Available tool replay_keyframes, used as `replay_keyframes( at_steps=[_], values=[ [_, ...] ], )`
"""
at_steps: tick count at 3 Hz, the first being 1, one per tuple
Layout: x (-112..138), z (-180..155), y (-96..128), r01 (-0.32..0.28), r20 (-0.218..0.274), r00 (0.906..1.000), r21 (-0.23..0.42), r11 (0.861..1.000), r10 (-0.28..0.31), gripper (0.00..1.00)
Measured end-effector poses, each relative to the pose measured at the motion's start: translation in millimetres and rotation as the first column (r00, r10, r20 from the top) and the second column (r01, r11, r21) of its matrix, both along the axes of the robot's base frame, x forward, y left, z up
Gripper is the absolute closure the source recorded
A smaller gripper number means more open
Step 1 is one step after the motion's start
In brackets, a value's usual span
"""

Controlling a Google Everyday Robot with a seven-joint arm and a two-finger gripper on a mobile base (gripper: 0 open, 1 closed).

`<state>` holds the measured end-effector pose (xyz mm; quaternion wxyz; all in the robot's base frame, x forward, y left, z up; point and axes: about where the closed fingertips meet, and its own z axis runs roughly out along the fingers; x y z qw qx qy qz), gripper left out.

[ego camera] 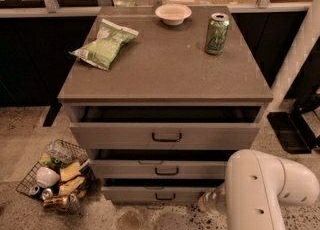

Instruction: Close bottom drawer

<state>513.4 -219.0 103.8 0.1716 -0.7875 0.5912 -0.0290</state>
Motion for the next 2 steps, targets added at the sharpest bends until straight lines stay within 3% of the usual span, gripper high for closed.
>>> replay_keyframes(
  at_steps=[2],
  values=[
    [5.4, 3.2, 0.2, 0.007, 0.027, 0.9996, 0.052, 0.999, -0.008, 1.0]
  ],
)
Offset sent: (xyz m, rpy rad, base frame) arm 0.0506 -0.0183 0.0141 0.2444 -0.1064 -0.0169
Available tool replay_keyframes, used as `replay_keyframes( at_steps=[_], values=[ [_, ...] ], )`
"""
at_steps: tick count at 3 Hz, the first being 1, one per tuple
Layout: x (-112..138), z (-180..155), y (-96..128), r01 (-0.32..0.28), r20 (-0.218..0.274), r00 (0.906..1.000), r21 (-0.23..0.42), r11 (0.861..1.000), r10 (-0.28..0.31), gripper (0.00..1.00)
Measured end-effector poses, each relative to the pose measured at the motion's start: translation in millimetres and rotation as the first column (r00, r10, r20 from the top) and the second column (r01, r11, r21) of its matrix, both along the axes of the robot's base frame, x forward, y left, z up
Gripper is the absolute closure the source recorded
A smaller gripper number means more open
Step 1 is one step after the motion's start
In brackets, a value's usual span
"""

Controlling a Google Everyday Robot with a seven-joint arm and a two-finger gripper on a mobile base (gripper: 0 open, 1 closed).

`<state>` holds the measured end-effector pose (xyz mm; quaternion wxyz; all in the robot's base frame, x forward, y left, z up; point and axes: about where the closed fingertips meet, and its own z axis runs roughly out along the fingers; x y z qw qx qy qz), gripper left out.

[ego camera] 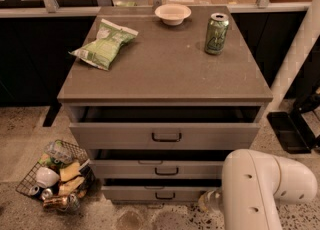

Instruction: Close bottom drawer

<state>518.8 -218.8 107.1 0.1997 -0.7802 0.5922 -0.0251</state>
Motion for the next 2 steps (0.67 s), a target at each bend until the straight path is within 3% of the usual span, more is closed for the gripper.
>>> replay_keyframes(
  at_steps=[2],
  values=[
    [5.1, 0.9, 3.6, 0.003, 0.027, 0.9996, 0.058, 0.998, -0.005, 1.0]
  ],
)
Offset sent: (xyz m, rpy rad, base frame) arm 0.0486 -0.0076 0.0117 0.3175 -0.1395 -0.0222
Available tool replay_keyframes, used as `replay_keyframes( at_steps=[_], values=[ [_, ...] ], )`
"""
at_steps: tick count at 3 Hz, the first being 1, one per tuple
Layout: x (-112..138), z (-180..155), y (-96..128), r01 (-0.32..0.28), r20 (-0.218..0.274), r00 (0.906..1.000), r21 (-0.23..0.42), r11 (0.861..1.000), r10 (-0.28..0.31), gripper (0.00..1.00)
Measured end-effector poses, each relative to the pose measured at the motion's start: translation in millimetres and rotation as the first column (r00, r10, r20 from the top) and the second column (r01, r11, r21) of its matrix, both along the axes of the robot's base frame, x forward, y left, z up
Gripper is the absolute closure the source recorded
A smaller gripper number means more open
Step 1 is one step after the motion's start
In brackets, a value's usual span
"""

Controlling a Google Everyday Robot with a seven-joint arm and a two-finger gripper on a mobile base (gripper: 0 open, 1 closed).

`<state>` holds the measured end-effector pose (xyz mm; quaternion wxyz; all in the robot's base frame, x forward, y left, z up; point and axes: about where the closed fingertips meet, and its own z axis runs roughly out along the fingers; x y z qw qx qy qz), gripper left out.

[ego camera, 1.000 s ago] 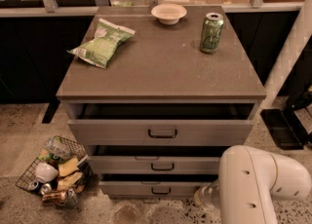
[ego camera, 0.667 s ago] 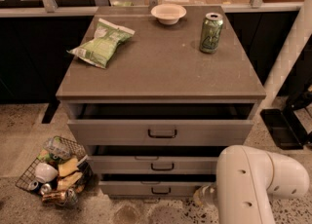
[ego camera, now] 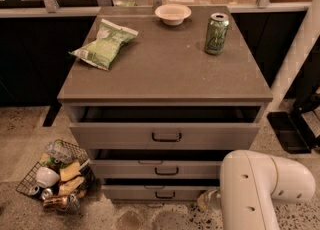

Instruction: Close bottom drawer

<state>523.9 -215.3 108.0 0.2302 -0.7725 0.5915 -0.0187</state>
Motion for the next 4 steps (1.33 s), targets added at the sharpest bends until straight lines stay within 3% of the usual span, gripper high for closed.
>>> replay_keyframes(
  at_steps=[4],
  values=[
    [-1.8, -2.5, 3.6, -0.003, -0.004, 1.0, 0.003, 1.0, 0.003, 0.04]
  ],
)
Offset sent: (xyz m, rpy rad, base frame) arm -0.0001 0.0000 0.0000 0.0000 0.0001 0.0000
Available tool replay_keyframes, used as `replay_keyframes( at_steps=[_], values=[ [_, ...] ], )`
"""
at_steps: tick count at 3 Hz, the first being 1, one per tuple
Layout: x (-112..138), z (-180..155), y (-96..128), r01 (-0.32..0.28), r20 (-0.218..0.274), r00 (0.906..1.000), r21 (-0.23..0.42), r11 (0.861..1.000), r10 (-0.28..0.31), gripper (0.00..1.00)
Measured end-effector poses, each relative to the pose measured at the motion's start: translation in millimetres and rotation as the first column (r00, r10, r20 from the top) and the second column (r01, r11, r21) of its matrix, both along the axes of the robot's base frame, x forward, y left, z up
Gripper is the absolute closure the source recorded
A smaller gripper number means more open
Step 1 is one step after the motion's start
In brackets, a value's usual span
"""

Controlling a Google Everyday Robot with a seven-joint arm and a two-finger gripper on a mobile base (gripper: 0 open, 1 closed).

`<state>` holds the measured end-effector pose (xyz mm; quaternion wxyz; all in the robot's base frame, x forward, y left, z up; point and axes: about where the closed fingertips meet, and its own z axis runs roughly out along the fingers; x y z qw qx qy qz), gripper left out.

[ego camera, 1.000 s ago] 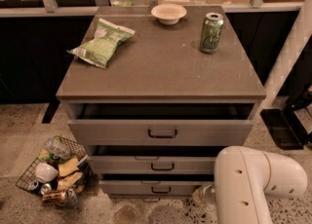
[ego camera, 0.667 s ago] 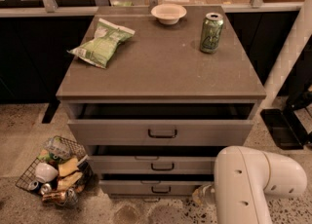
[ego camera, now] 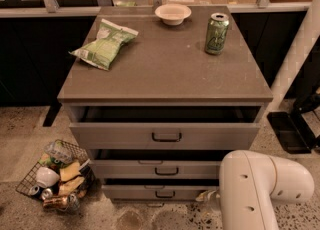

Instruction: Close bottom drawer

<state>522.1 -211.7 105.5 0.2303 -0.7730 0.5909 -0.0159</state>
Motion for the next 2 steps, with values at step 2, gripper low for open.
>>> replay_keyframes(
  at_steps=[2],
  values=[
    [-0.5, -0.1, 0.2, 0.0, 0.0, 1.0, 0.0, 1.0, 0.0, 0.0]
  ],
)
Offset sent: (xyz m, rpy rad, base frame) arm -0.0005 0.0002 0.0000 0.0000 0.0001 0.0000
